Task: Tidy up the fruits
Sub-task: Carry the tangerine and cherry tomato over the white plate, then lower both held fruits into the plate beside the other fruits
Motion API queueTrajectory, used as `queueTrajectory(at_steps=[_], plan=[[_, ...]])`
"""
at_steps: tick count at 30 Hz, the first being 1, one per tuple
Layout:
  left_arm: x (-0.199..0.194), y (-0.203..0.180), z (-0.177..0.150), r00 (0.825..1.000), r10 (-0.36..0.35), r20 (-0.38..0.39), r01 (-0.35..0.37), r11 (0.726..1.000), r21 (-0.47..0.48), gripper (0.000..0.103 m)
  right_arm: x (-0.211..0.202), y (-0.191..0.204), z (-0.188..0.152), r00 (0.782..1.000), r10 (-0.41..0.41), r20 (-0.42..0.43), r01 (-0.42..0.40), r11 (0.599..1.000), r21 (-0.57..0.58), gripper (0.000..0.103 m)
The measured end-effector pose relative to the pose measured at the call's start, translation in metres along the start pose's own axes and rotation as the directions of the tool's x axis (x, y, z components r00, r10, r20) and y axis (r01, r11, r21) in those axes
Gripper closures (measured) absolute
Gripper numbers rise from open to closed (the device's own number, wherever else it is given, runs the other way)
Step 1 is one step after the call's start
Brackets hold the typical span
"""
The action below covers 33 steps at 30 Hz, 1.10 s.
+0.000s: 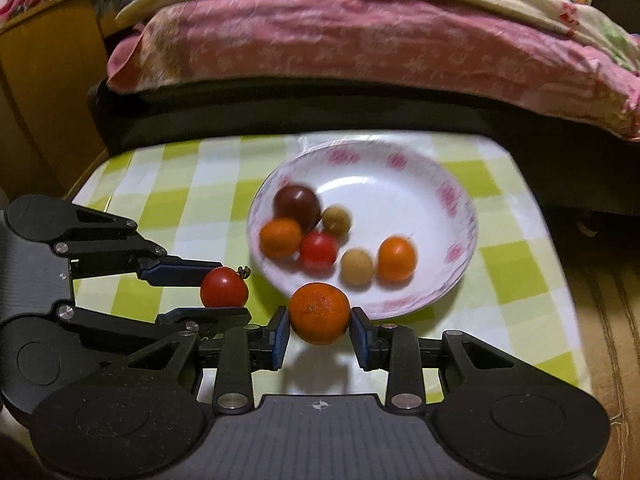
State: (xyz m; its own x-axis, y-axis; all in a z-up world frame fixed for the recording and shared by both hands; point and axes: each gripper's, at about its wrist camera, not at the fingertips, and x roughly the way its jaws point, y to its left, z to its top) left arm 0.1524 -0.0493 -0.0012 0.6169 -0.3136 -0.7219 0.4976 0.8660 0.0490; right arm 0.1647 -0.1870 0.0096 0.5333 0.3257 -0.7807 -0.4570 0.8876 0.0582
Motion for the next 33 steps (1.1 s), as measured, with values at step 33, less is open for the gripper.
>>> queueTrajectory(at_steps=[33], plan=[[0.041, 0.001, 0.040, 0.998, 0.048, 0.042, -0.050, 0.998, 0.043, 0.067, 0.024, -0.042, 0.037, 0.995, -0.085, 0.056, 0.079, 0.993, 0.090, 0.074]])
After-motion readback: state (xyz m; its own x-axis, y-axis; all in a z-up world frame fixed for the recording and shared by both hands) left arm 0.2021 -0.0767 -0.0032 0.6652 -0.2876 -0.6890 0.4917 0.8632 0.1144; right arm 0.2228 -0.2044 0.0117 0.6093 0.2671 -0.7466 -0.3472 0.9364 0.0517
